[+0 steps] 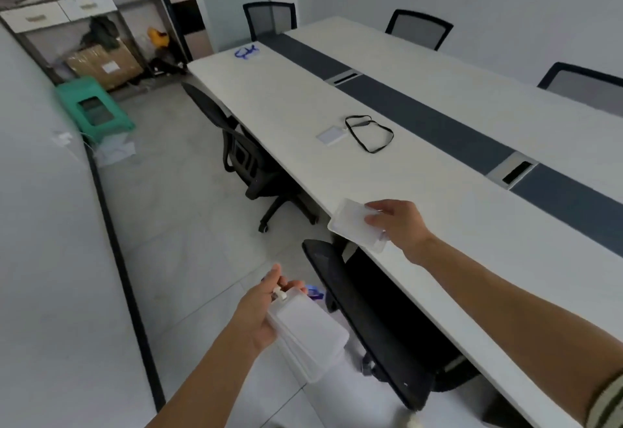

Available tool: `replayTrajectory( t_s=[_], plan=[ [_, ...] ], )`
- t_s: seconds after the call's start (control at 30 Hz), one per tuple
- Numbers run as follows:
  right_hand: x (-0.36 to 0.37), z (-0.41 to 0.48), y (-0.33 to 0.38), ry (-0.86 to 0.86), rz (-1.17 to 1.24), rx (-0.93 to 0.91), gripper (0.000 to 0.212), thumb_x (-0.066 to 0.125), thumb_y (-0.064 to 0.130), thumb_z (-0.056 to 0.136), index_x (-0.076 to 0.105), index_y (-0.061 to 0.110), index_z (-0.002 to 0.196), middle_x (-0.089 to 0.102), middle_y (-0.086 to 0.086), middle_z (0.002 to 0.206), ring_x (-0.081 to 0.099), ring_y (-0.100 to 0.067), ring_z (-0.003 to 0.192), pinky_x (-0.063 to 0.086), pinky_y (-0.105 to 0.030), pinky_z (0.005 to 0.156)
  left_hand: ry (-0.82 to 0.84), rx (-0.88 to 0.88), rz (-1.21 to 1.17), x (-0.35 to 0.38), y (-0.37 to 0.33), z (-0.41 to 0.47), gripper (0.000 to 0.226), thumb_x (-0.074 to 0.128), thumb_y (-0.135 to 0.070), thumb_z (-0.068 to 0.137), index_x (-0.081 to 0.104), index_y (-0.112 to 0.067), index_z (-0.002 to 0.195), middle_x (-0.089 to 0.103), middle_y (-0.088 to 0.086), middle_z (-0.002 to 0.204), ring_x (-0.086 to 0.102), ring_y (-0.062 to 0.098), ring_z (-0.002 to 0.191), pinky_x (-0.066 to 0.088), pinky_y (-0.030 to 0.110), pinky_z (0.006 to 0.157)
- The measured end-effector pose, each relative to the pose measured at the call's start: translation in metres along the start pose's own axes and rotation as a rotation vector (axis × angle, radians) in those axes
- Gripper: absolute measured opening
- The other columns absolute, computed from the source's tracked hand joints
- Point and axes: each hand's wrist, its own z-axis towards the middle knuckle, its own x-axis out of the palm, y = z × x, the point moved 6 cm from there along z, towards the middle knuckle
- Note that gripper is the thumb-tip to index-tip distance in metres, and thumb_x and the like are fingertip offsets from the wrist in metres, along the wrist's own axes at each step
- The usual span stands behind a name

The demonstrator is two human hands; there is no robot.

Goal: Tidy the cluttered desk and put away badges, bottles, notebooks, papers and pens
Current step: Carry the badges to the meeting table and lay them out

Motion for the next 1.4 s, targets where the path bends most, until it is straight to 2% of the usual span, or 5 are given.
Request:
replayTrajectory(
  t_s=[0.23,0.53,0.83,1.27,1.4],
  plan=[
    [0.154,-0.041,0.096,0.288,0.097,-0.099,0.012,0.060,0.009,0.094,0.069,0.011,0.103,0.064,0.000,0.078,0.059,-0.005,0.058,0.043,-0.017,0.045,0.084,0.097,-0.078,-0.071,-0.068,0.003,0.035,0.053,-0.036,0.095,0.067,-0.004,0.093,0.058,0.008,0.069,0.062,0.025,0.071,0.047,0.046,0.089],
    [0.247,-0.047,0.085,0.527,-0.077,0.035,0.020,0.055,0.007,0.094,0.070,0.009,0.107,0.060,-0.004,0.079,0.052,-0.013,0.064,0.040,-0.021,0.051,-0.021,0.229,-0.245,-0.141,-0.143,0.027,0.041,0.058,-0.047,0.090,0.066,-0.015,0.113,0.070,0.009,0.109,0.067,0.026,0.093,0.056,0.040,0.069],
    [0.288,0.023,0.062,0.510,-0.214,0.094,0.014,0.073,0.031,0.086,0.070,0.018,0.091,0.065,0.005,0.081,0.053,-0.011,0.070,0.042,-0.020,0.055,-0.031,0.241,-0.342,-0.153,-0.209,0.086,0.023,0.056,-0.025,0.097,0.062,-0.014,0.077,0.073,0.008,0.080,0.072,0.018,0.068,0.059,0.031,0.058],
    [0.332,0.168,0.099,0.684,0.047,0.252,0.062,0.067,0.053,0.074,0.066,0.000,0.106,0.058,-0.009,0.083,0.051,-0.023,0.070,0.047,-0.027,0.056,0.067,0.272,-0.177,-0.092,-0.331,0.198,0.022,0.055,-0.028,0.096,0.061,-0.008,0.088,0.070,0.015,0.103,0.065,0.030,0.103,0.052,0.044,0.083],
    [0.327,0.208,0.106,0.666,0.055,0.254,0.044,0.064,0.048,0.089,0.066,0.006,0.100,0.059,-0.005,0.077,0.052,-0.018,0.063,0.046,-0.025,0.053,0.071,0.221,-0.128,-0.072,-0.357,0.242,0.029,0.051,-0.030,0.097,0.060,-0.004,0.087,0.071,0.011,0.087,0.066,0.028,0.096,0.053,0.043,0.082]
  ],
)
